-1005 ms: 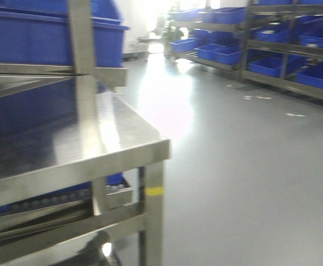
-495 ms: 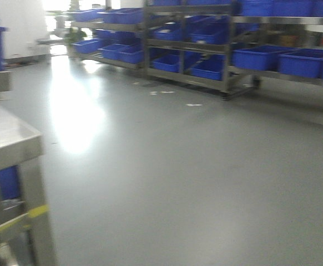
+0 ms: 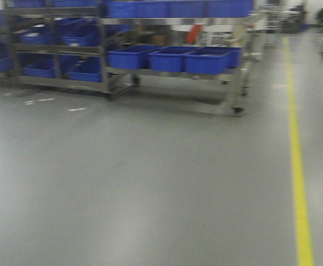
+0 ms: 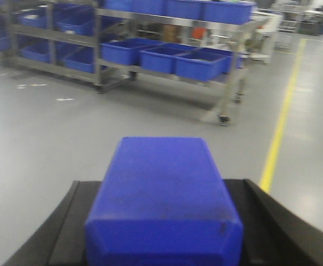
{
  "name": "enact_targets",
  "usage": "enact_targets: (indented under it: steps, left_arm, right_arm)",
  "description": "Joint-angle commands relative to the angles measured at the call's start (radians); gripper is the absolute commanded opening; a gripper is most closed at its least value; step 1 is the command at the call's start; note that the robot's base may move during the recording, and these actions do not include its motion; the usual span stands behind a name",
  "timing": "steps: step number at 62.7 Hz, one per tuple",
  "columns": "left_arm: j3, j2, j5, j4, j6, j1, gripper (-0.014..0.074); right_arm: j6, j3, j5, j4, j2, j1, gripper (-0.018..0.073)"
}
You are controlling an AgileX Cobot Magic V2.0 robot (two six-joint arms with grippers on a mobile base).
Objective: Pick and sort blue part to right shelf
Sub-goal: 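Drive the base away from the table, holding both bottles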
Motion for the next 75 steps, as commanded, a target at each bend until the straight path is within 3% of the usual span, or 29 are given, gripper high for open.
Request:
enact_targets:
  steps: [1, 75]
  left_arm:
    - [-0.028, 0.009, -0.088, -0.001, -0.009, 0.002, 0.0333]
    - [-0.028, 0.009, -0.088, -0.001, -0.009, 0.002, 0.0333]
  right_arm:
    - [0.0, -0.028, -0.091, -0.009, 0.006, -0.006, 0.0382]
    - [0.0, -0.028, -0.091, -0.009, 0.006, -0.006, 0.0382]
